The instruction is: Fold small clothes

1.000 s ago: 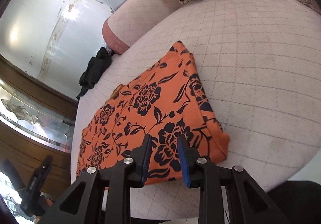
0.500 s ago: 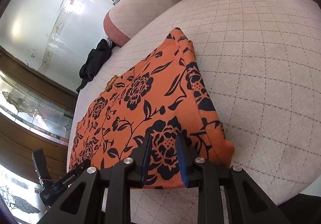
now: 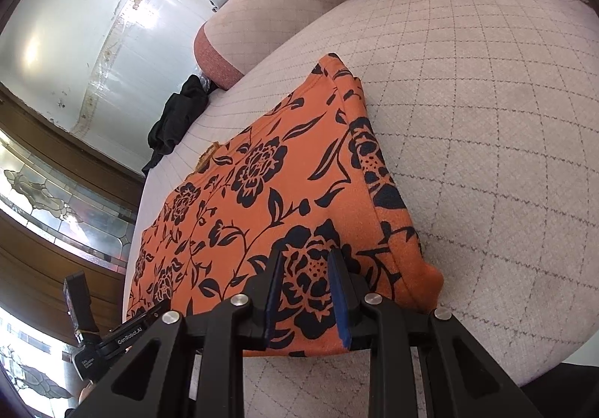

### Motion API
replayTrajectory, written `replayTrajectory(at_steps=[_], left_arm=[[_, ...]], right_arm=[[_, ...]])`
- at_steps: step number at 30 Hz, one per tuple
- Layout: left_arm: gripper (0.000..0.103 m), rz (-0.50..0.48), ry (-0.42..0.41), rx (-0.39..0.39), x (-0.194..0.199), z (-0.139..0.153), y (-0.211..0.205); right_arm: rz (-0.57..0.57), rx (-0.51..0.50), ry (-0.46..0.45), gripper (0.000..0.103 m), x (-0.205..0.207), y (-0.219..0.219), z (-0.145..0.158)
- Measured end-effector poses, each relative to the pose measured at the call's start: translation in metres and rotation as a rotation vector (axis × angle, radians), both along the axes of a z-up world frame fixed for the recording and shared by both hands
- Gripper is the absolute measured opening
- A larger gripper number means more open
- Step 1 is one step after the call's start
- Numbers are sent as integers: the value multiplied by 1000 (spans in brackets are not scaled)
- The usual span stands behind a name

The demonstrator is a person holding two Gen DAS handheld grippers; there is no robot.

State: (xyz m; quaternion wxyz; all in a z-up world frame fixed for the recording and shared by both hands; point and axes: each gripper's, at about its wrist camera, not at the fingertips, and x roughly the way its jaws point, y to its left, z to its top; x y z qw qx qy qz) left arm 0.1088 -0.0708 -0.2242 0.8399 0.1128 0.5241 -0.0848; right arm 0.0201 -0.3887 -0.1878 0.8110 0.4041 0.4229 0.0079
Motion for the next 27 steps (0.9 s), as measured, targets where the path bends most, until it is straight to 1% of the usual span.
replayTrajectory(at_steps=[8, 22, 25, 27], left_arm=[[103, -10, 0, 2, 3, -2, -2], [103, -19, -8, -1, 4, -2, -3], [103, -29, -17, -6, 3, -2, -2], [103, -36, -23, -11, 2, -2, -2]], right_arm=[[-2, -8, -8, 28, -2, 1, 0], [-18, 43, -9, 28, -6, -6, 0], [-57, 19, -53, 29, -13, -10, 12], [-96, -17, -141, 29, -21, -12, 30]])
